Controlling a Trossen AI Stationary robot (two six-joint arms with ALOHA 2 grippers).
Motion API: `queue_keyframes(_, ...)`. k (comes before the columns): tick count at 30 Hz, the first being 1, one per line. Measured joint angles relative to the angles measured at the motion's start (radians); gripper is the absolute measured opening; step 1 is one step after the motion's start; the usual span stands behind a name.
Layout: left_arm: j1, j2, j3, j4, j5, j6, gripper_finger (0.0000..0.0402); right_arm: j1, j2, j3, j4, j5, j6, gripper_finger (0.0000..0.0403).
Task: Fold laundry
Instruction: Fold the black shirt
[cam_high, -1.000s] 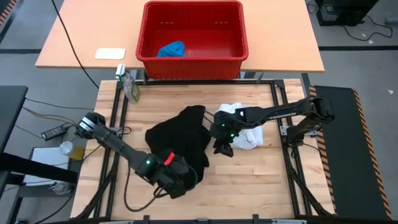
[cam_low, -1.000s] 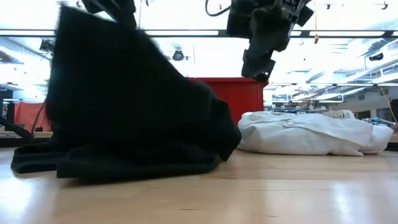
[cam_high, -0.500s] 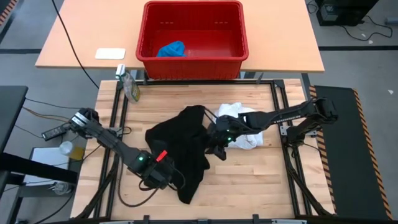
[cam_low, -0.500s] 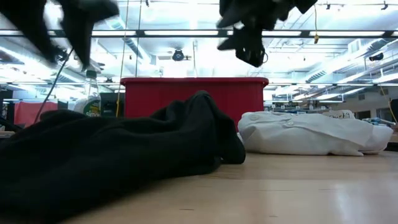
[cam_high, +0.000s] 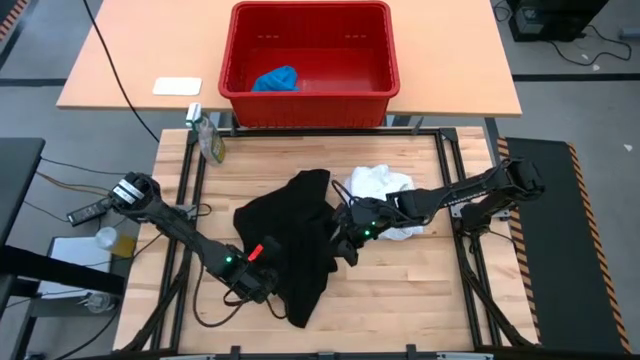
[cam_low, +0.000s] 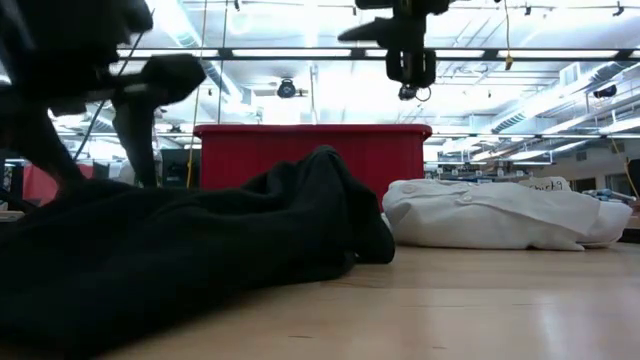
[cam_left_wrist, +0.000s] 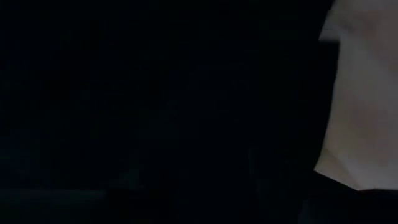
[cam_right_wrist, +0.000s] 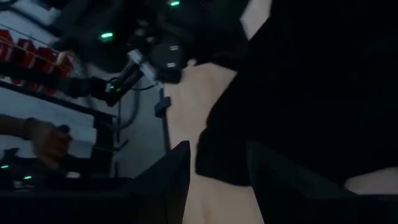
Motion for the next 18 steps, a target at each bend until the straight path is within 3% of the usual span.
queue_keyframes(6, 0.034, 0.001, -0.024, 0.006, 0.025, 0.008, 0.0148, 0.059, -0.003, 0.000, 0.048, 0.053, 0.035, 0.0163)
queue_keyframes(12, 0.092, 0.001, -0.024, 0.024, 0.072, -0.069, 0.0014, 0.110, -0.028, 0.000, 0.078, 0.133, 0.010, 0.0155)
queue_keyframes(18, 0.154, -0.070, 0.029, -0.147, 0.114, -0.158, 0.0006, 0.124, -0.040, 0.000, 0.049, 0.145, 0.005, 0.0147)
